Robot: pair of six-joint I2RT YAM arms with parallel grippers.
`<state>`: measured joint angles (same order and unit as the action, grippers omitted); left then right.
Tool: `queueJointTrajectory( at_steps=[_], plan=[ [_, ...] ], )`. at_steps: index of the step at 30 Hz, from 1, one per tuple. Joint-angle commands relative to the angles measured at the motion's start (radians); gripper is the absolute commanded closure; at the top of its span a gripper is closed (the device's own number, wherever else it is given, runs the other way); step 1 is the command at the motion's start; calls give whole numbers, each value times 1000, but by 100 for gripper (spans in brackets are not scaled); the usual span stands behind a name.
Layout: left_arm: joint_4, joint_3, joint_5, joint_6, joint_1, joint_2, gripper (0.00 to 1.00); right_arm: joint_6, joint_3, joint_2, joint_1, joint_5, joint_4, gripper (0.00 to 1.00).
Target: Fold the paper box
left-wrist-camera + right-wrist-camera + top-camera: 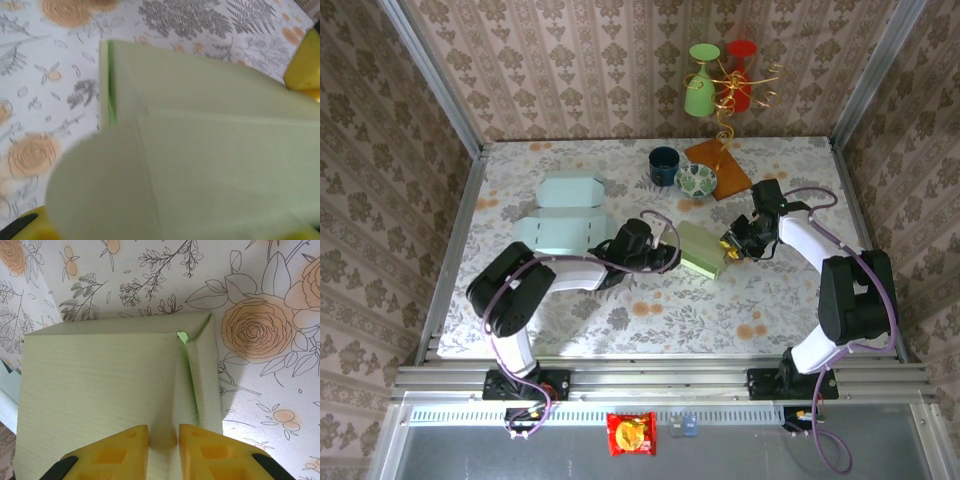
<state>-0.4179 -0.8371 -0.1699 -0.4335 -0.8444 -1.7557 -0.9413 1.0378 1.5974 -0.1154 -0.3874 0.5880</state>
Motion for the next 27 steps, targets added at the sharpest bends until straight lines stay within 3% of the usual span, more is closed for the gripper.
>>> queueJointTrajectory(
  at_steps=[1,8,12,15,20,27],
  plan=[
    [0,53,-35,-59,-14,57,45,21,-9,-13,-12,35,12,75],
    [134,96,-55,-152,-15,216,41,43,-1,-16,-18,54,29,73],
    [460,-36,-19,-214,33,350,41,67,13,-10,-20,61,62,69],
    [675,-162,-34,-240,132,356,37,85,11,-11,-21,66,74,65],
    [771,-357,-145,-151,251,191,35,118,17,-13,-24,70,84,58],
    [920,-704,-222,66,247,-185,36,151,13,-3,-28,57,69,48]
  ],
)
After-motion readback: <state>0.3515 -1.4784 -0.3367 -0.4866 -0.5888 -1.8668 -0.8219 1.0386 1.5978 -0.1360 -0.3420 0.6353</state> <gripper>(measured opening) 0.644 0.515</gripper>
